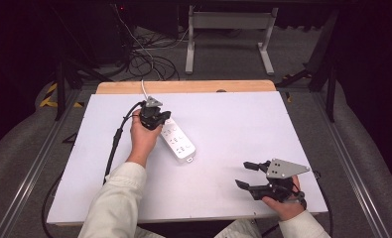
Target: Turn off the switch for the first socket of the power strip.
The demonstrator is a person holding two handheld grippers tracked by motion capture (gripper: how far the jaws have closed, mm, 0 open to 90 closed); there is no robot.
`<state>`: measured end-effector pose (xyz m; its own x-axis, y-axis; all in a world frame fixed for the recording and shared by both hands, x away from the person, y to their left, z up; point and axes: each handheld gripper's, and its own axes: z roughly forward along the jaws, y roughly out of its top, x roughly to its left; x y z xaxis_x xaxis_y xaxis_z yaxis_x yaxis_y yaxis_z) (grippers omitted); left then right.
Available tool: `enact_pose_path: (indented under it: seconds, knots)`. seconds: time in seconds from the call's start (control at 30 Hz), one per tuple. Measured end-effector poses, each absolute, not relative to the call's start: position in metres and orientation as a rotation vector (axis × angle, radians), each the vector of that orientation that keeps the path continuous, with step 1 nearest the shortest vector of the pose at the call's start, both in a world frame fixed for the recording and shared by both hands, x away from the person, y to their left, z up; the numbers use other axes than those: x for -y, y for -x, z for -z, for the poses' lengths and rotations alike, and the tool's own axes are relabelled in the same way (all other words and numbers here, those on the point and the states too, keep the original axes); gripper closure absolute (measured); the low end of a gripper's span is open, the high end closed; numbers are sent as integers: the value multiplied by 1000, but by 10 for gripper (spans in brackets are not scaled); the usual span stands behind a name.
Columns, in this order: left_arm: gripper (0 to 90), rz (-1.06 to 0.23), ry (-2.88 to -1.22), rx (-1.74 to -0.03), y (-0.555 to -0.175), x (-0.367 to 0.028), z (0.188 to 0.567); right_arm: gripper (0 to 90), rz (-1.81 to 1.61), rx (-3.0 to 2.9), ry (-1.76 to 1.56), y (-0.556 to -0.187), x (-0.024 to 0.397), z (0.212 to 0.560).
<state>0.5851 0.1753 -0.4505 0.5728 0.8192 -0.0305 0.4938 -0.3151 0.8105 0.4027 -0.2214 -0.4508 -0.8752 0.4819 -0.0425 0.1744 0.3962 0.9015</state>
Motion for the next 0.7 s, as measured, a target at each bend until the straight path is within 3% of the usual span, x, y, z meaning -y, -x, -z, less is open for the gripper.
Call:
enact_pose_path:
  seconds: [0.7]
  knots:
    - [900, -532, -2030, -1098, -590, -170, 464, 355, -1474, -2361, -568, -403, 222, 451]
